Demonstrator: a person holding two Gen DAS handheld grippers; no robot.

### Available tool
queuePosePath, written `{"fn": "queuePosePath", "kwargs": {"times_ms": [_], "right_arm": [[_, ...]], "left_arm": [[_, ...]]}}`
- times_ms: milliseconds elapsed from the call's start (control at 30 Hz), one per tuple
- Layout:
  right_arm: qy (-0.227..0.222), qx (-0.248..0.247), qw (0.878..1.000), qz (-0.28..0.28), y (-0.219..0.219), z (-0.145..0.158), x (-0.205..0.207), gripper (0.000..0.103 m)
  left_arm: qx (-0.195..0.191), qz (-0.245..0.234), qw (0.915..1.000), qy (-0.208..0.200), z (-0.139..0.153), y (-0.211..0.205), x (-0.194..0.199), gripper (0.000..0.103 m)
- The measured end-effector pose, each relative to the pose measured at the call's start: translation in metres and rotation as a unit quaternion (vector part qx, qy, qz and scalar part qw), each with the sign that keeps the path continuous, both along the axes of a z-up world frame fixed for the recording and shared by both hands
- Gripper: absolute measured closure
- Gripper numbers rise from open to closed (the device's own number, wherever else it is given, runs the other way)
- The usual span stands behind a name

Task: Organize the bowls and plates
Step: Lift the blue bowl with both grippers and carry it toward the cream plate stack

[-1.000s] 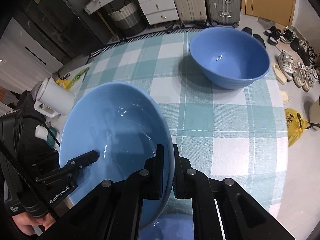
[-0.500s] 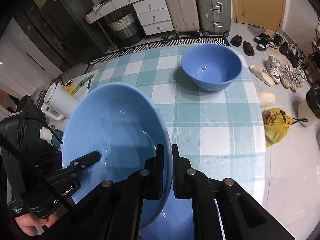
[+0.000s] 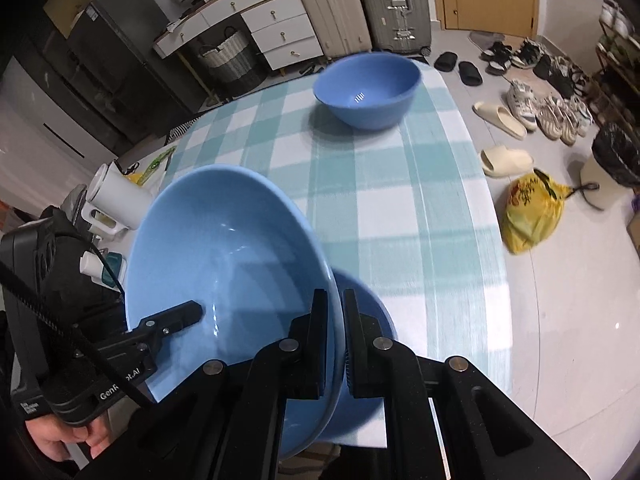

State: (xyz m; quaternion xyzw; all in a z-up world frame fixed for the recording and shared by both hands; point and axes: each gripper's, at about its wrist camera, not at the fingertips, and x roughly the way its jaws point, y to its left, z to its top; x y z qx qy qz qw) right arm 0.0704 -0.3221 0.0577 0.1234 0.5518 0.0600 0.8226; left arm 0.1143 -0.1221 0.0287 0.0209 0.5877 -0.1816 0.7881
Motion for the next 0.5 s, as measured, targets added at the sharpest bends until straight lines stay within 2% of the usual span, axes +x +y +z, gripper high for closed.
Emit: {"fn": "queuePosePath", "kwargs": {"times_ms": [333,500], "right_arm": [[0.005,0.019,1.0,-0.018,-0.016,-0.042,-0.027,0.096],[0.004,0.024,0.999,-0.021,-0.019,-0.056,-0.026,0.096]], "left_arm": [[0.029,-0.007,0.9995,-0.007,-0.031,-0.019,-0.027,0.095],[0.051,-0.01,0.9982,-0.03,-0.039,-0.022,-0.031,0.095]]}}
